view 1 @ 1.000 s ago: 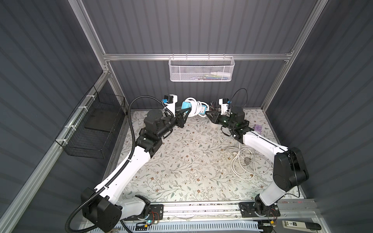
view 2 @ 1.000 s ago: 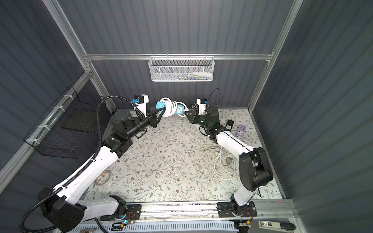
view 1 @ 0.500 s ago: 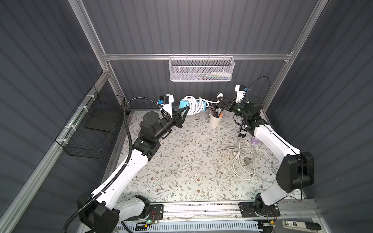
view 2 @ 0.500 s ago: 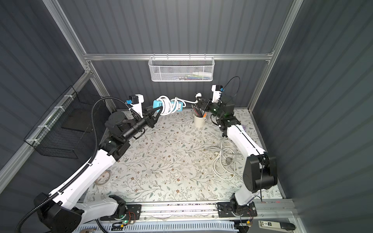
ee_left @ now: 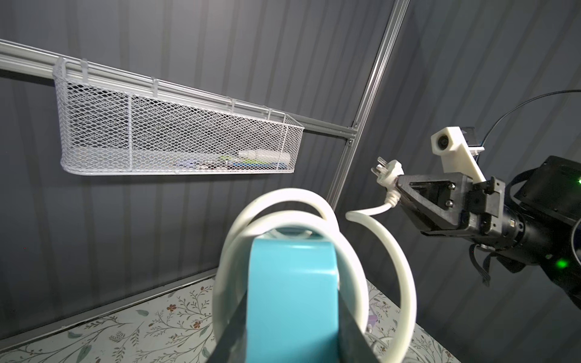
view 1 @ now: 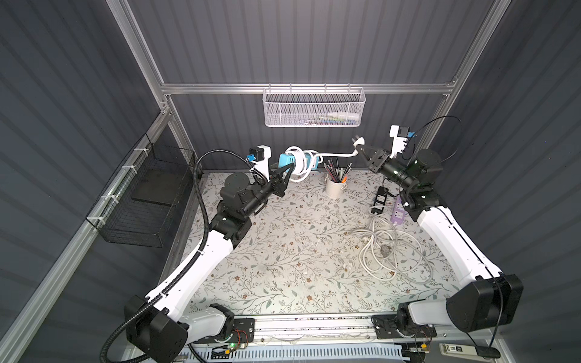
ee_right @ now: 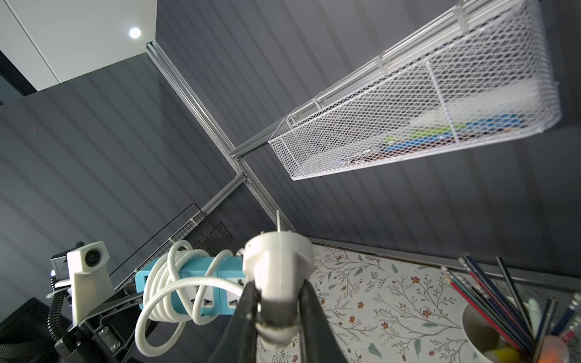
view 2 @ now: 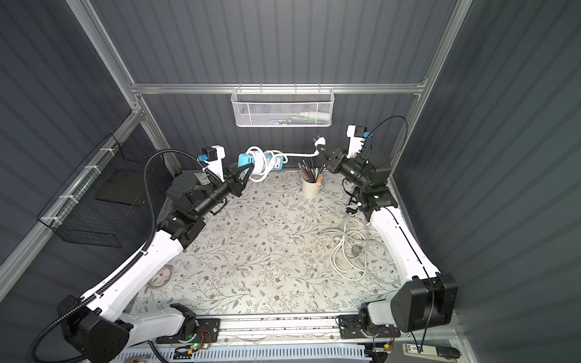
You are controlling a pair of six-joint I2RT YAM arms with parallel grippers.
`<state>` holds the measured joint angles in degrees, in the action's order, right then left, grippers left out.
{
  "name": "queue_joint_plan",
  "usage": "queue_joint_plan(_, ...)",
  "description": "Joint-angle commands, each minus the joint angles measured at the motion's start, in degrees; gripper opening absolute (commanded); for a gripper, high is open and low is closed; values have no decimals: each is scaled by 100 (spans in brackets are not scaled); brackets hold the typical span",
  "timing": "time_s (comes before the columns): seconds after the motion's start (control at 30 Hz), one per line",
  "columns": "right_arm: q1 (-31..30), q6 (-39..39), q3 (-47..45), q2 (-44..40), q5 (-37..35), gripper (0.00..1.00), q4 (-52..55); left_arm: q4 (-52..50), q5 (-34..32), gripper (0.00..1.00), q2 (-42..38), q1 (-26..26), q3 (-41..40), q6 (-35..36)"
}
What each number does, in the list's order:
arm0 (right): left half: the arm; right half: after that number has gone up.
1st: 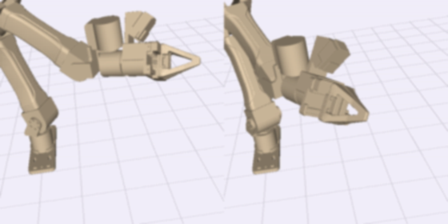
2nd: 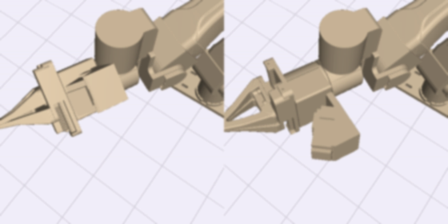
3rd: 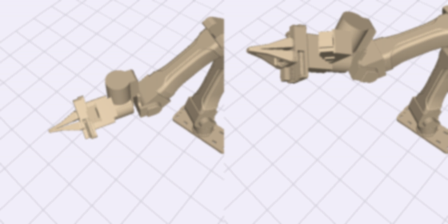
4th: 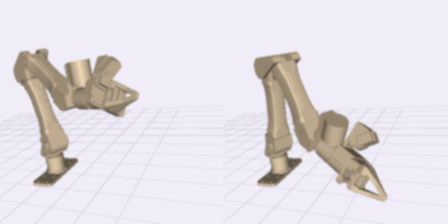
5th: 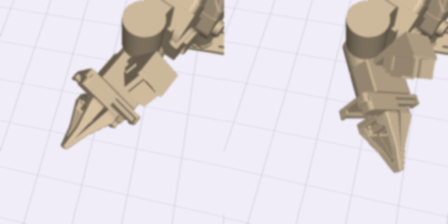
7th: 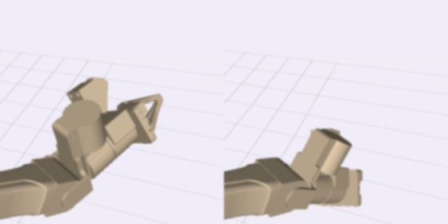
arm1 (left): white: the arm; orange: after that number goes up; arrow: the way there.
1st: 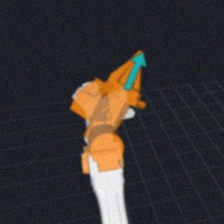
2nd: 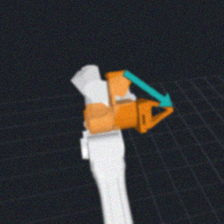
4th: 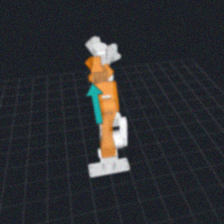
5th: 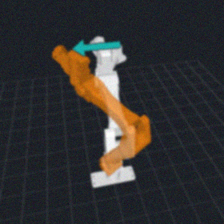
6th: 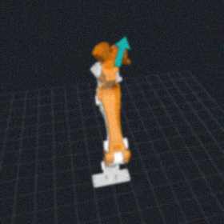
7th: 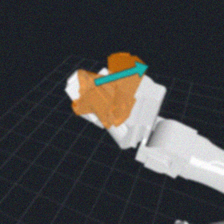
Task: Unwrap the cord wrapped around the power strip
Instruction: Unwrap the power cord from the power strip.
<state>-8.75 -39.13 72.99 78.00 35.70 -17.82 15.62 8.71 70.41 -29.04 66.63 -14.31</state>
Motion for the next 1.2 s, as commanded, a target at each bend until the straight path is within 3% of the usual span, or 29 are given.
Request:
queue_joint_plan(0.0,31,-186,-288,-218,253,0,99,302,-248,0,-99,47,326,426)
queue_joint_plan(0.33,-169,84,-1402,-676,343,0,609,508,-139,0,152,65,634,359)
queue_joint_plan(0.63,-986,259,-1846,-2,-181,0,200,585,394,0,296,65,833,-30)
queue_joint_plan(0.93,-1034,-5,-1195,1297,-429,0,-655,623,1435,0,256,56,707,-848)
queue_joint_plan(1.17,-829,23,-327,1801,-468,0,-659,521,1626,0,-41,56,134,-1215)
